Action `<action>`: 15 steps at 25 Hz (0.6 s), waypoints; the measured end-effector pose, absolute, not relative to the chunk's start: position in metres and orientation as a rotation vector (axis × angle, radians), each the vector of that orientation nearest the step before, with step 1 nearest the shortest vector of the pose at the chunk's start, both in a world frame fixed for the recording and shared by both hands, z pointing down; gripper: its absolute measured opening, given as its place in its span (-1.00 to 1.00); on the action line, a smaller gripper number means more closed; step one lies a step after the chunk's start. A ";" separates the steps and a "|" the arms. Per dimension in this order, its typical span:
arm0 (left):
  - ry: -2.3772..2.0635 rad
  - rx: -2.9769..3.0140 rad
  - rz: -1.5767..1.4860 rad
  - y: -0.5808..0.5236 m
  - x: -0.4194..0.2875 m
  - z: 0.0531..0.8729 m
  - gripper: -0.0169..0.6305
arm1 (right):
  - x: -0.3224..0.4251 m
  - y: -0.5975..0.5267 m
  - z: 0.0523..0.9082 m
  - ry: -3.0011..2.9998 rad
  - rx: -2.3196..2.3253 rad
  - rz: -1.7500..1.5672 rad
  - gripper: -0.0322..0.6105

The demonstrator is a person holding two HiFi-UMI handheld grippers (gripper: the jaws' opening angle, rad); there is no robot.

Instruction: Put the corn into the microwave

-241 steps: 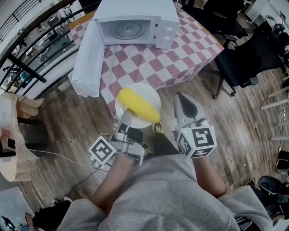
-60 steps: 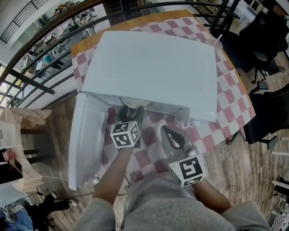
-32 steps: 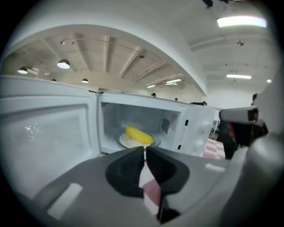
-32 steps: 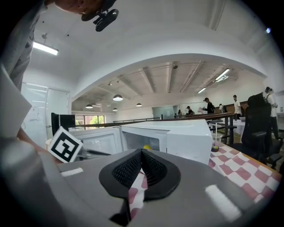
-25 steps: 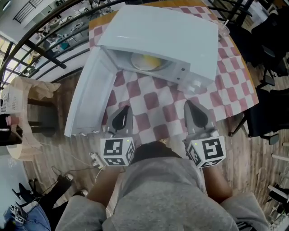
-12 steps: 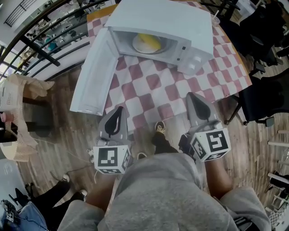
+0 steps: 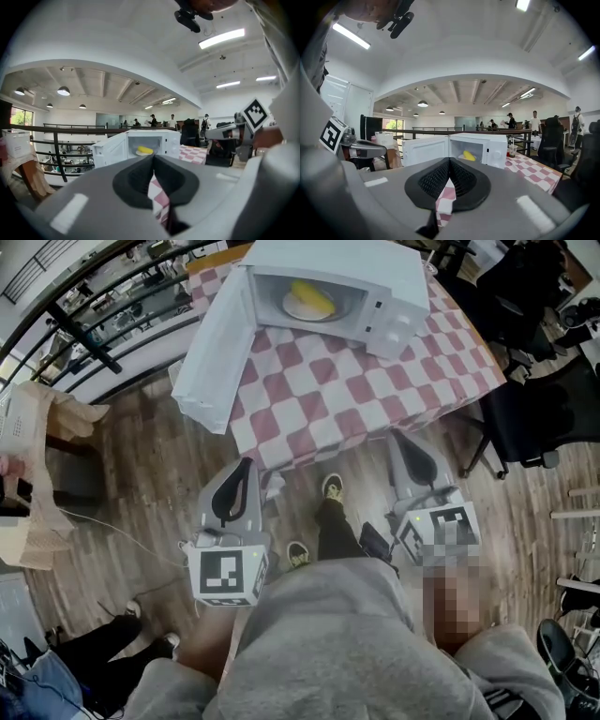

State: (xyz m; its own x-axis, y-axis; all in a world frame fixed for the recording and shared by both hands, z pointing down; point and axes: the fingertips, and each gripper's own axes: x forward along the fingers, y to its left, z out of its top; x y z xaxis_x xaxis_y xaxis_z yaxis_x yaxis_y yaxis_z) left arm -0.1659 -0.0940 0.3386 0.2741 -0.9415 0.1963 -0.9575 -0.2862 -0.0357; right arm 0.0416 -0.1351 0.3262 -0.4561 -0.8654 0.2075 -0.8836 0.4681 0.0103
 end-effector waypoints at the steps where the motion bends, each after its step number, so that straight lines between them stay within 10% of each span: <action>1: -1.812 2.437 0.269 -0.085 -0.167 0.338 -0.91 | 0.040 -0.125 0.326 -2.529 1.525 0.151 -0.90; 15: -1.741 2.466 0.259 -0.016 -0.136 0.327 -0.91 | 0.060 -0.048 0.323 -2.510 1.545 0.187 -0.90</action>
State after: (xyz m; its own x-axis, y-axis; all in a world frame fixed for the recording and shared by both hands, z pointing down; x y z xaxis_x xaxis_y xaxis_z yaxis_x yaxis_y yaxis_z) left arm -0.1360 -0.0163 0.3269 0.3273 -0.9230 0.2026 -0.9420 -0.3356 -0.0070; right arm 0.0604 -0.0483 0.3231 -0.4395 -0.8696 0.2250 -0.8934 0.4492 -0.0089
